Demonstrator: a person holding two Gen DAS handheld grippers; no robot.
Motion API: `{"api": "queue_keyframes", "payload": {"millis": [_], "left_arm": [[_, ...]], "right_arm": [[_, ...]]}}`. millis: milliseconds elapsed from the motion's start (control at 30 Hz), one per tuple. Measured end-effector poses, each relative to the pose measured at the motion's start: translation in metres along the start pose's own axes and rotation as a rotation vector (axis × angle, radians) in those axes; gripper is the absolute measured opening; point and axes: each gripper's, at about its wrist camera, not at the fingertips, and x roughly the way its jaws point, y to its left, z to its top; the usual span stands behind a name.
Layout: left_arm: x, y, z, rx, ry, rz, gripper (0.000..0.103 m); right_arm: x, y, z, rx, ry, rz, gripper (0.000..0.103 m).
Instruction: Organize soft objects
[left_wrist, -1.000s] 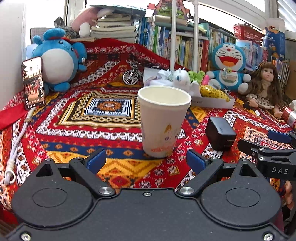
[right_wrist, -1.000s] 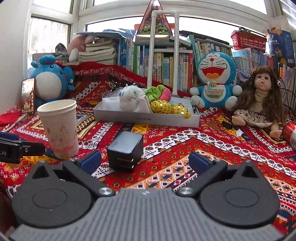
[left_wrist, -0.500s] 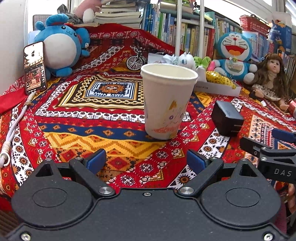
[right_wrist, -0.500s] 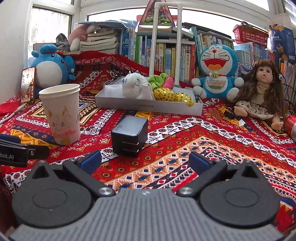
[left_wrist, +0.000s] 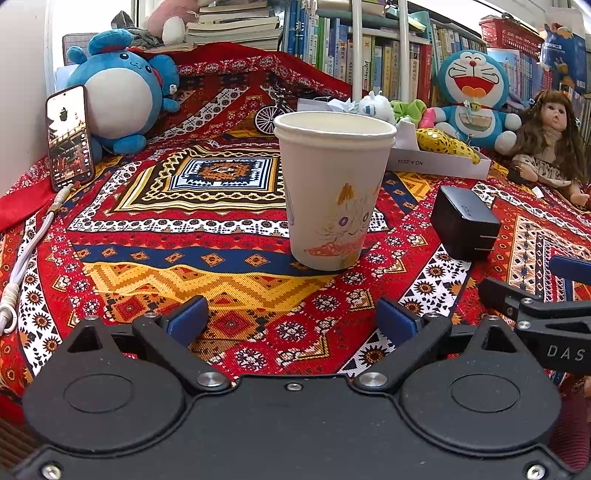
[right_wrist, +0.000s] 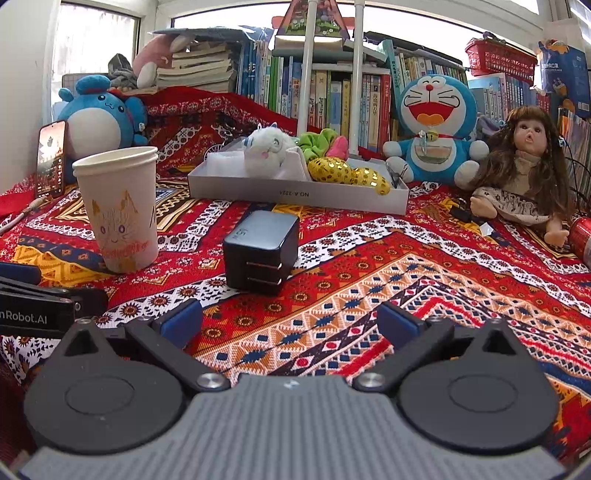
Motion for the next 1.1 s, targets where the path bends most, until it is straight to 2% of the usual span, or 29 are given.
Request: {"api": "queue_keyframes", "payload": {"millis": [333, 1100], "left_arm": [[0.0049, -0.0003, 0.0007, 0.004, 0.005, -0.001, 0.103], [0.0089, -0.0011, 0.0027, 0.007, 0.019, 0.008, 0.103]], "right_arm": [[0.0044, 0.0009, -0.0043, 0.010, 0.020, -0.001, 0.103], [0.0044, 0.0025, -0.0042, 0.023, 0.030, -0.012, 0.103]]}}
